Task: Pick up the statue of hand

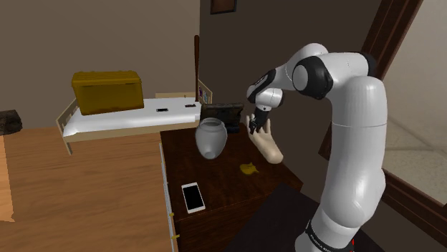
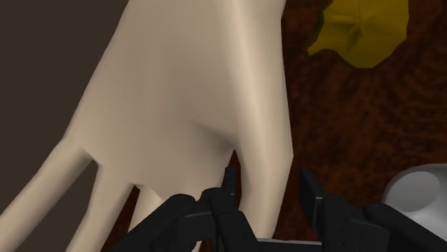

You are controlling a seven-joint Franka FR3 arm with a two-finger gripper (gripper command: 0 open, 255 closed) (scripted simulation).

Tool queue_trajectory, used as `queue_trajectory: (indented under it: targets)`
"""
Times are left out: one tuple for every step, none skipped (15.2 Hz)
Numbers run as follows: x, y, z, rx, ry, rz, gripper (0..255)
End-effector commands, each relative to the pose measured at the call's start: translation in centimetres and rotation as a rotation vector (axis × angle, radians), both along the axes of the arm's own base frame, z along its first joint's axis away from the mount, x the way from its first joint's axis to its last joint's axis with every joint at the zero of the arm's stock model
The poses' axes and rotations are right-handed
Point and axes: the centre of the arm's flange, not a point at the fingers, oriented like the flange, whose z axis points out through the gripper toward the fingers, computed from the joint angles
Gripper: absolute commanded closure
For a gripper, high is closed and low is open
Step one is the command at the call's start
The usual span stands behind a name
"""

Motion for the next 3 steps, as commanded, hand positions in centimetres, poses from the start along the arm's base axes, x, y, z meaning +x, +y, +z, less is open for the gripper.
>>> queue_trajectory:
  targets:
    - [0.08, -0.10, 1.26, -0.001, -0.002, 0.000, 255]
    - [0.08, -0.10, 1.34, -0.001, -0.002, 0.000, 255]
    - [0.08, -0.10, 1.34, -0.001, -0.002, 0.000, 255]
